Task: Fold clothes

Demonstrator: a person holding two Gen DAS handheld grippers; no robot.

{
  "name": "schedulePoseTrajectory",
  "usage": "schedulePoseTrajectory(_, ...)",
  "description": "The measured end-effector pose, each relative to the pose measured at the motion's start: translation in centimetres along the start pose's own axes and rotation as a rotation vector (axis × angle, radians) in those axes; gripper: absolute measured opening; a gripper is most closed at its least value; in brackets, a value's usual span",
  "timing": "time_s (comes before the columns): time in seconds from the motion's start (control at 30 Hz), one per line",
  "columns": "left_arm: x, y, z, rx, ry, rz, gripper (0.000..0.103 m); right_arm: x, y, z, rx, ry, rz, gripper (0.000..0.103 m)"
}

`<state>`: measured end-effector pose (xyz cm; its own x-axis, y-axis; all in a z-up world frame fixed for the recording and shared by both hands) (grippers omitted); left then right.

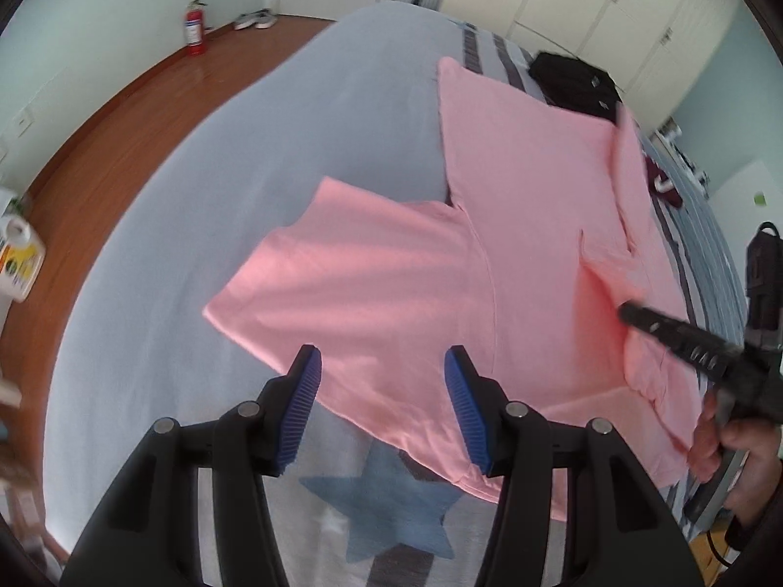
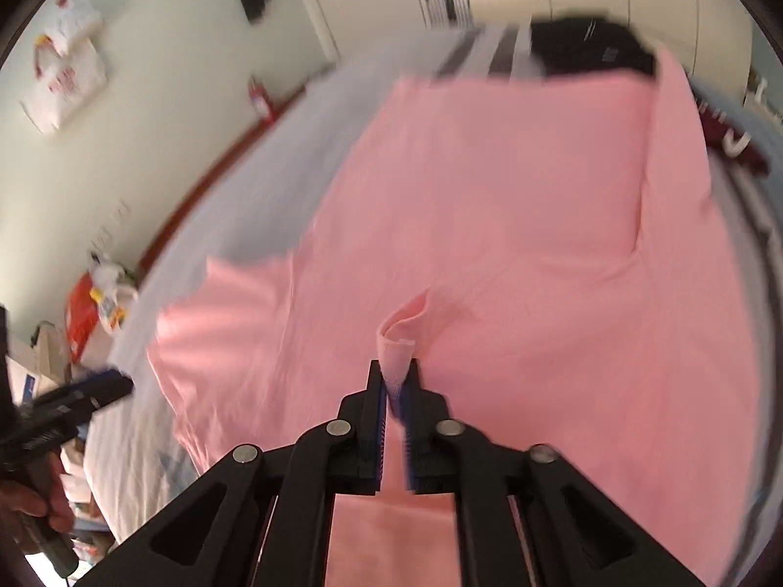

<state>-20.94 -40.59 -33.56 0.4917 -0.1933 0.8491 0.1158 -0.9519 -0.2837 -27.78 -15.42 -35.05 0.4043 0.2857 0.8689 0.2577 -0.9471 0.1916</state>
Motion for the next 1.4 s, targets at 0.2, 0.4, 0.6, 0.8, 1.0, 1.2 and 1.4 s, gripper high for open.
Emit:
schedulePoseTrajectory(0.2, -3.6, -5.1, 0.0, -0.003, 0.050, 0.126, 0.049, 3.5, -1.7, 3.2, -0.001, -0.023, -0.021, 0.040)
schedulePoseTrajectory(0.4, -7.2, -12.8, -0.6, -0.066, 0.080, 0.220, 0.049, 5.7, -9.7, 7.1, 0.033, 0.003, 0.148, 0.041)
schedulePoseTrajectory(0.6, -11.1, -16.5, -0.9, -0.033, 0.168, 0.235, 0.050, 5.8, -12.2, 8.8, 0.117, 0.008, 0.201, 0.041)
schedulePoseTrajectory(0.8, -12.7, -17.2, 0.7, -0.069, 0.251, 0.186, 0.035, 4.8, -11.7, 9.5, 0.169, 0.011, 0.187, 0.041)
schedulePoseTrajectory(1.0, -12.5, -16.8, 1.9, -0.033, 0.282, 0.187, 0.024, 3.9, -11.9, 10.5, 0.220, 0.022, 0.194, 0.040)
schedulePoseTrajectory(1.2, -12.5, -15.8, 2.4, 0.068, 0.302, 0.209, 0.025, 2.9, -12.2, 11.0, 0.293, 0.033, 0.225, 0.040)
schedulePoseTrajectory(1.4, -12.2, -16.2, 2.9, 0.117, 0.329, 0.238, 0.025, 2.7, -11.8, 10.8, 0.323, 0.027, 0.223, 0.026)
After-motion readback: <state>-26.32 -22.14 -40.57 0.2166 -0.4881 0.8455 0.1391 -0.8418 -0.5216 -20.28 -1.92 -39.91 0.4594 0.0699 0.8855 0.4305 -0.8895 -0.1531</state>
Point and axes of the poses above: each gripper's, at about its wrist camera, not at the fingertips, and x roughly against the way its jaws point, y to its left, z to its underside, the point moved 10 cm from there along -x, roughly the way its jaws point, and after that the axes turned 3 degrees about z, right-handed, at the moved point
